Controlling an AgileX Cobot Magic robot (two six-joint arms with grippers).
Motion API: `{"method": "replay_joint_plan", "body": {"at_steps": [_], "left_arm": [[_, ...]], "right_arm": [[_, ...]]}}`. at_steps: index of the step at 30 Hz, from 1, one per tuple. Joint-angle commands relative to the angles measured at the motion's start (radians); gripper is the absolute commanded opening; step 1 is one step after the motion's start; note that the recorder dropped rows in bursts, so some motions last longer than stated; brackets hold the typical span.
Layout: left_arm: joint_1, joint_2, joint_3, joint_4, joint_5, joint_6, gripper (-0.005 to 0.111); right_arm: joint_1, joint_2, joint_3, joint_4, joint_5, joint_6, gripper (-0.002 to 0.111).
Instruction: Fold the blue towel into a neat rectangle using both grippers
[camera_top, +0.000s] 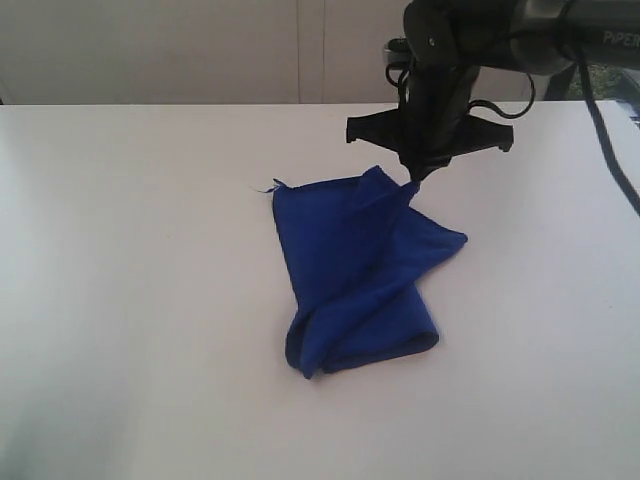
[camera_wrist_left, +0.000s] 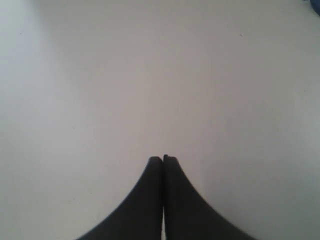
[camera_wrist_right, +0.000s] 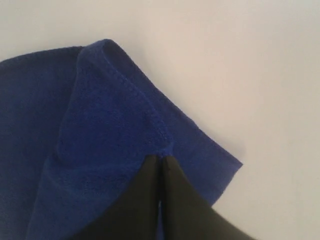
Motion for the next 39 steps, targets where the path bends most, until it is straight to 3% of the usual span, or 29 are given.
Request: {"method": "replay_joint_plan", "body": {"at_steps": [1,13,28,39], "left_arm": [[0.003,-0.005,0.007,0.0,0.01,-0.009,0.0],[0.003,-0.005,0.007,0.0,0.01,-0.009,0.0],[0.003,-0.005,0.007,0.0,0.01,-0.009,0.0],[0.003,-0.005,0.007,0.001,0.01,-0.009,0.0]], "right_arm": [[-0.016,-0.013,0.002,-0.015,0.016,-0.101,0.0],[-0.016,-0.013,0.119,-0.019,-0.08,-0.104,0.0],[-0.092,-0.023,0.119,-0.067,-0.03,-0.118,0.0],[-0.094,-0.023,0.119,0.001,-0.114,-0.153,0.0]]}}
